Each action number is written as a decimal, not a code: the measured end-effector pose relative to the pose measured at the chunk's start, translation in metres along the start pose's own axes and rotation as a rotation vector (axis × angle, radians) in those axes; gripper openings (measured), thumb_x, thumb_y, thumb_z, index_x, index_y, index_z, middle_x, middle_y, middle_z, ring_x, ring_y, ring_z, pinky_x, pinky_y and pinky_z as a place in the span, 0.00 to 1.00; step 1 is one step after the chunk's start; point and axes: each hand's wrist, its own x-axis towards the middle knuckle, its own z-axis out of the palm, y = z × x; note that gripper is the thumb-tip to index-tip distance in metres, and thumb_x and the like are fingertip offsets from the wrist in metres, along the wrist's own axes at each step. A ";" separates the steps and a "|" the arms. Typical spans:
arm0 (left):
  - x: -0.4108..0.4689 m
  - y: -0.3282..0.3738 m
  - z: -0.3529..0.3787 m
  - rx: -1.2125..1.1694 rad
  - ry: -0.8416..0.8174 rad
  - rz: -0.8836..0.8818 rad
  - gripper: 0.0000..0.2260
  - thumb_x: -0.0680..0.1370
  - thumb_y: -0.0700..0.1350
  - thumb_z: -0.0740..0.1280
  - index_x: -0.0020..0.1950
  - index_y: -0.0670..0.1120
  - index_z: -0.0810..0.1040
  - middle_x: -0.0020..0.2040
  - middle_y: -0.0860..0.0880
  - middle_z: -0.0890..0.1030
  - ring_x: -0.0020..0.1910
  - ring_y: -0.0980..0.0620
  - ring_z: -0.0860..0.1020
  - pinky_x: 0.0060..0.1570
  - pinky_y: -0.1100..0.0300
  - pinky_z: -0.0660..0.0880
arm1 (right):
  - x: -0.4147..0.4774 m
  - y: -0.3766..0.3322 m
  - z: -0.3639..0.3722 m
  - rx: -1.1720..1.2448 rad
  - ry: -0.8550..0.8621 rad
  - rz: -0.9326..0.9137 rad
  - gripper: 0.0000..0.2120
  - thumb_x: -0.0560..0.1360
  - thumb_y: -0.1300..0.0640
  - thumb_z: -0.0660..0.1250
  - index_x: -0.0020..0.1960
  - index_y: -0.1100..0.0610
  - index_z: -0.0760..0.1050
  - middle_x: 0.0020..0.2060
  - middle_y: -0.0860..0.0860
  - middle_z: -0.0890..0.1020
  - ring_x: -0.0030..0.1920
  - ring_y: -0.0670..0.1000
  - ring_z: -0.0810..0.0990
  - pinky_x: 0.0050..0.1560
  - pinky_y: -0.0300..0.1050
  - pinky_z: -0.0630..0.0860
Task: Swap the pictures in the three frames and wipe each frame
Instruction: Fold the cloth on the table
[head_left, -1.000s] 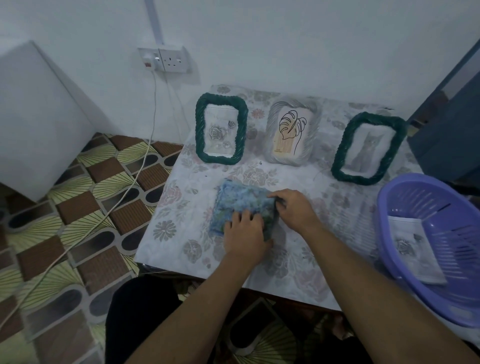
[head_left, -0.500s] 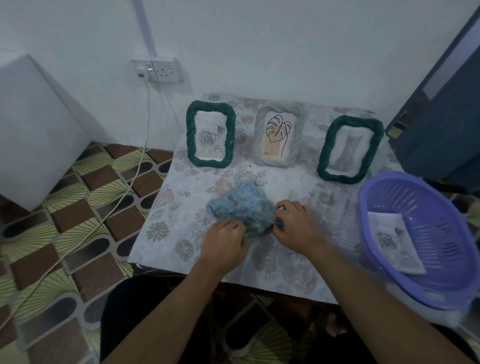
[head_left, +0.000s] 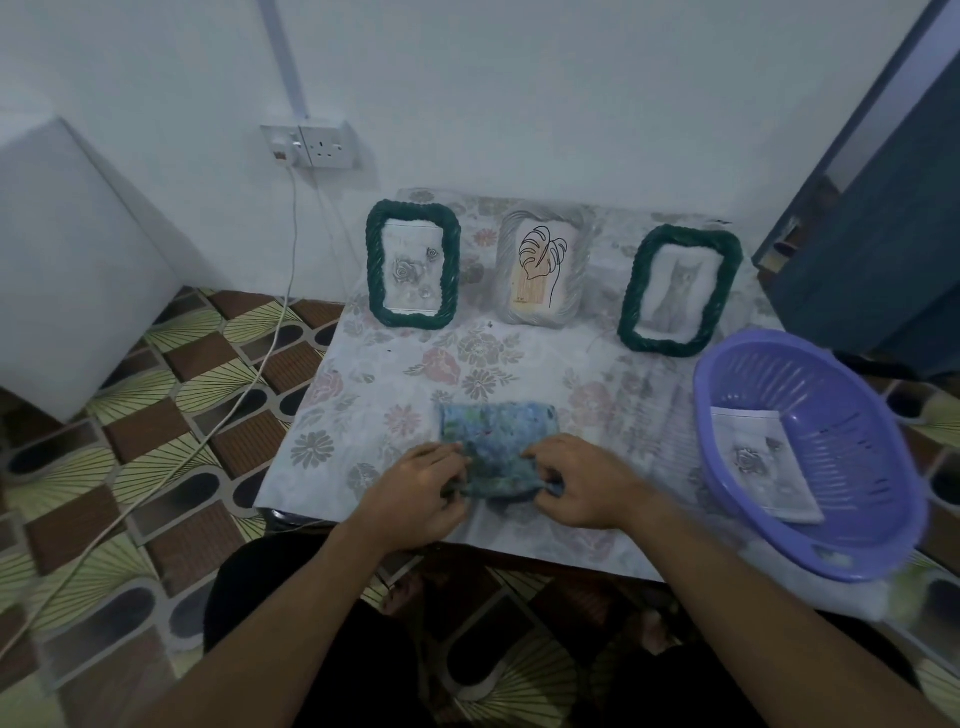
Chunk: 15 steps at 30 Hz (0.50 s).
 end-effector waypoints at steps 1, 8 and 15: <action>0.000 0.004 -0.003 -0.078 -0.041 -0.059 0.03 0.73 0.45 0.64 0.44 0.46 0.75 0.43 0.47 0.82 0.49 0.52 0.80 0.50 0.63 0.72 | -0.003 -0.002 0.000 0.039 -0.016 0.039 0.12 0.70 0.50 0.64 0.38 0.60 0.70 0.40 0.55 0.79 0.53 0.50 0.78 0.47 0.45 0.74; 0.010 0.014 -0.013 -0.399 -0.073 -0.420 0.05 0.81 0.42 0.58 0.47 0.49 0.70 0.32 0.52 0.72 0.29 0.58 0.68 0.31 0.62 0.63 | -0.019 -0.006 -0.004 0.467 0.096 0.261 0.08 0.82 0.50 0.61 0.47 0.53 0.69 0.27 0.51 0.71 0.27 0.48 0.66 0.32 0.42 0.62; 0.036 0.023 -0.016 -0.676 0.027 -0.669 0.04 0.83 0.49 0.60 0.56 0.51 0.71 0.40 0.46 0.75 0.34 0.52 0.71 0.35 0.59 0.69 | -0.012 -0.002 -0.002 0.709 0.119 0.437 0.13 0.77 0.54 0.71 0.59 0.51 0.72 0.38 0.50 0.85 0.39 0.46 0.84 0.39 0.44 0.79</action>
